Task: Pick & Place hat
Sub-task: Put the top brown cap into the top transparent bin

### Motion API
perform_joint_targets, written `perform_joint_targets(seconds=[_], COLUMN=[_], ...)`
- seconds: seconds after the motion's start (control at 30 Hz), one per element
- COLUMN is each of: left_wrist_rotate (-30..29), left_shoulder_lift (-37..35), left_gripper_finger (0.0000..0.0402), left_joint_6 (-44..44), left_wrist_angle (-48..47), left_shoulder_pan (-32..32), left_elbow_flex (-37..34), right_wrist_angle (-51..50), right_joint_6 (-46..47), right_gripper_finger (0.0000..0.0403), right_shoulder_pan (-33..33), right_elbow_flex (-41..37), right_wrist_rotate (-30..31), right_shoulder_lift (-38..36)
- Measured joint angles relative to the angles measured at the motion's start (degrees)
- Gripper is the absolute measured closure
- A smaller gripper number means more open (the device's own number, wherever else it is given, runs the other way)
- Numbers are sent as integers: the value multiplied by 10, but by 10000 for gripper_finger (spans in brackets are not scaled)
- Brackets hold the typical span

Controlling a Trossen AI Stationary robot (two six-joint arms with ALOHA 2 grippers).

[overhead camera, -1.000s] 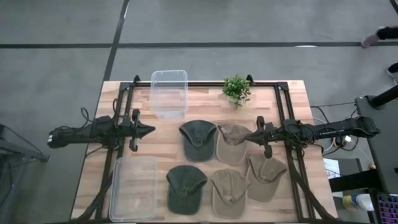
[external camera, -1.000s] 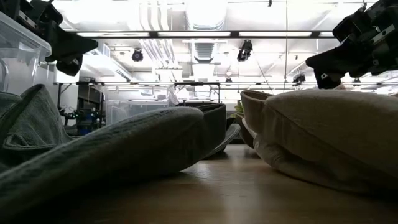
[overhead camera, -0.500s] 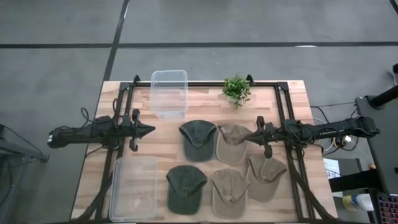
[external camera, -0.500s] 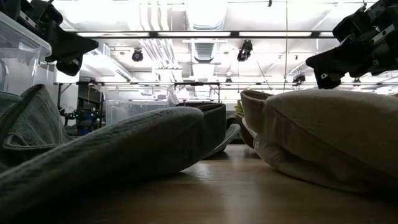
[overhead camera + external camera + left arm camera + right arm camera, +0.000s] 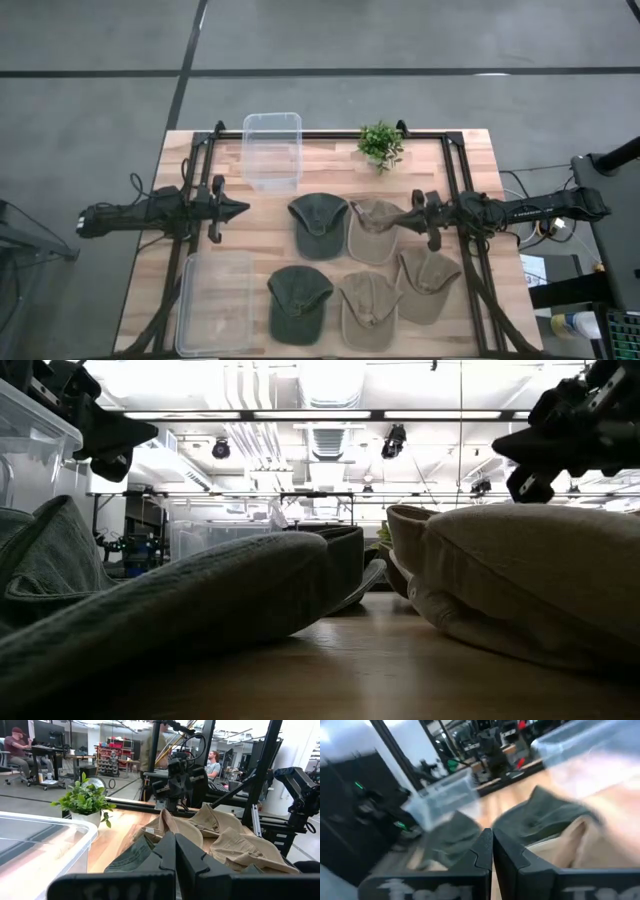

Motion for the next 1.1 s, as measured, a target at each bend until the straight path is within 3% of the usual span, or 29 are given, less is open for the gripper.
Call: perform_joint_targets(seconds=[0.23, 0.57, 0.73, 0.87, 1.1], left_wrist_rotate=[0, 2, 2, 2, -1], left_shoulder_lift=[0, 0, 0, 0, 0], left_gripper_finger=[402, 402, 402, 402, 402], left_joint_6=[0, 0, 0, 0, 0], left_wrist_angle=[0, 0, 0, 0, 0], left_shoulder_pan=[0, 0, 0, 0, 0], left_elbow_flex=[0, 0, 0, 0, 0], right_wrist_angle=[3, 3, -18, -130, -512], right_joint_6=[184, 295, 336, 338, 396], right_gripper_finger=[385, 264, 235, 234, 234], right_shoulder_pan=[2, 51, 67, 75, 76], right_elbow_flex=[0, 0, 31, 105, 295], right_wrist_rotate=[-4, 13, 50, 90, 144], right_shoulder_lift=[1, 1, 10, 41, 153])
